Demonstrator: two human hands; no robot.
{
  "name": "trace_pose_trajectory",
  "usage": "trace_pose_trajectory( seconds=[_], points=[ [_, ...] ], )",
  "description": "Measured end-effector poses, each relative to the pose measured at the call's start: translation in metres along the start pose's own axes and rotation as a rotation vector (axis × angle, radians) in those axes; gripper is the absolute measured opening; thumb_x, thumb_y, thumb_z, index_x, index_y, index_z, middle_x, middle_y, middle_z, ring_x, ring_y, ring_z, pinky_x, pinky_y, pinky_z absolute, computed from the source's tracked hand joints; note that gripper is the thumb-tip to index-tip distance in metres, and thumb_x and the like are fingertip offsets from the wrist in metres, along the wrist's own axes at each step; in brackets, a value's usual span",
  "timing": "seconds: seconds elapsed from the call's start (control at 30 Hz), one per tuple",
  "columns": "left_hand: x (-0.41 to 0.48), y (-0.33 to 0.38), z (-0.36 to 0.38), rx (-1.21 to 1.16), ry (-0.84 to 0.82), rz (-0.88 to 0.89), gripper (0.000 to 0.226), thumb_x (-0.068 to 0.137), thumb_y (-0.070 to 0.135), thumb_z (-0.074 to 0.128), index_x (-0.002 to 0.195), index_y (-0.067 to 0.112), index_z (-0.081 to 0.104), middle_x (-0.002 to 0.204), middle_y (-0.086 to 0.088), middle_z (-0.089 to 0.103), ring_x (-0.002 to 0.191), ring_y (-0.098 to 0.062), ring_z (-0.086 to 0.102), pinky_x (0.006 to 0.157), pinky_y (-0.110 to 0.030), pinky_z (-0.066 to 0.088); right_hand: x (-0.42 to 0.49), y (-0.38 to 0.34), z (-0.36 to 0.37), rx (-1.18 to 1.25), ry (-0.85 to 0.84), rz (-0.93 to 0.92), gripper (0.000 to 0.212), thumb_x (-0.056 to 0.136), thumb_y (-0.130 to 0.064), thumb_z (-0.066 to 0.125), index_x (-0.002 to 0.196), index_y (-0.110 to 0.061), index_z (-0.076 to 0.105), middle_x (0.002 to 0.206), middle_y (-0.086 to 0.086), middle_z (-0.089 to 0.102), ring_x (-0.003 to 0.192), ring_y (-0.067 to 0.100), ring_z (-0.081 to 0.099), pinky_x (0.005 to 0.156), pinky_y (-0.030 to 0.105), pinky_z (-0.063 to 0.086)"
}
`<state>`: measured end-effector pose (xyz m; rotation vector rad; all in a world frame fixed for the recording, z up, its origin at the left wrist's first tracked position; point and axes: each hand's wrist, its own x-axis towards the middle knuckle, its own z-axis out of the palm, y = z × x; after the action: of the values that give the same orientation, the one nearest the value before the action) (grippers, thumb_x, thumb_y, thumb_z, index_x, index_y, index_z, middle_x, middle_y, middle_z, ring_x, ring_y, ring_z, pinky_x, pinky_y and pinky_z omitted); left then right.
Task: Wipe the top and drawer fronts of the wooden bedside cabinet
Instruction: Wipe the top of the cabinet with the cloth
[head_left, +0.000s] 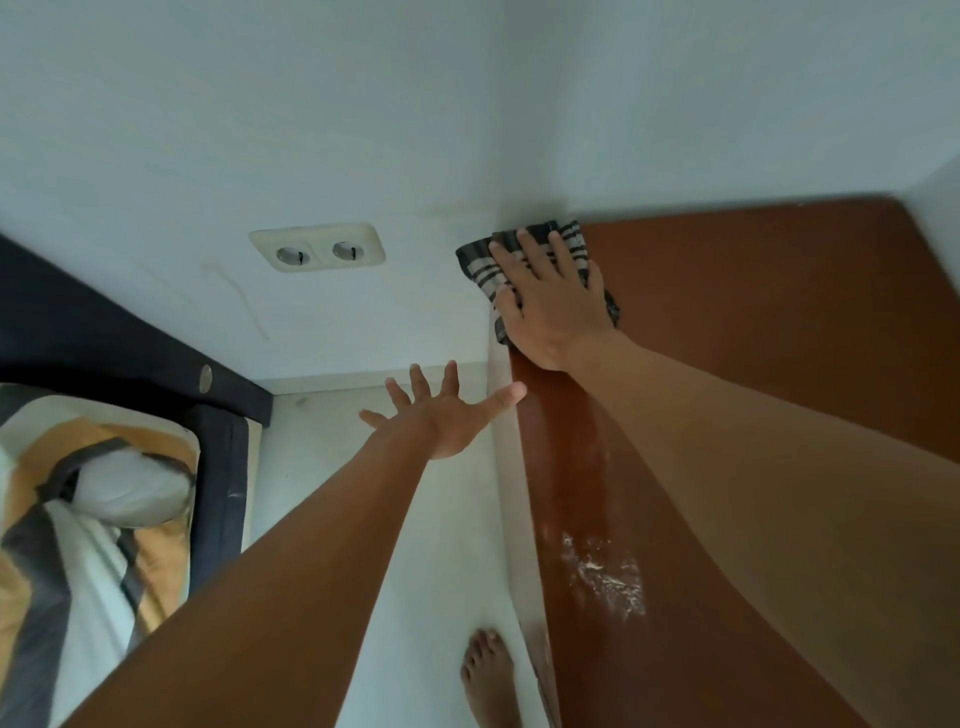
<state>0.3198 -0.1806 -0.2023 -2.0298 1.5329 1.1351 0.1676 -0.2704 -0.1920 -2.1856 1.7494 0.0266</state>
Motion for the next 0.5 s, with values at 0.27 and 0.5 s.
trace_pose_trajectory(
  seconds=[0.27,0.5],
  points=[
    [-0.014,0.006,0.015,-0.051,0.037,-0.022,0.108,0.07,0.099,0.007,0.161,0.042,-0.008,0.171,-0.005,-0.016,0.156,-0.039,-0.016,0.115,-0.075,-0.01,-0.05,0.002,0.02,0.005,0.054,-0.005,0.058,0.104,-0.048,0.019,0.16,-0.043,0.002,0.171,-0.008,-0.003,0.157,0.022,-0.01,0.124,0.059,0.001],
    [-0.027,-0.005,0.045,-0.054,0.051,0.03,0.098,0.078,0.094,0.011,0.161,0.045,-0.004,0.172,-0.002,-0.011,0.157,-0.037,-0.012,0.115,-0.075,-0.008,-0.09,0.001,0.031,0.017,0.071,-0.001,0.058,0.105,-0.048,0.019,0.16,-0.041,0.003,0.171,-0.006,-0.004,0.157,0.023,-0.011,0.124,0.059,0.001]
  ],
)
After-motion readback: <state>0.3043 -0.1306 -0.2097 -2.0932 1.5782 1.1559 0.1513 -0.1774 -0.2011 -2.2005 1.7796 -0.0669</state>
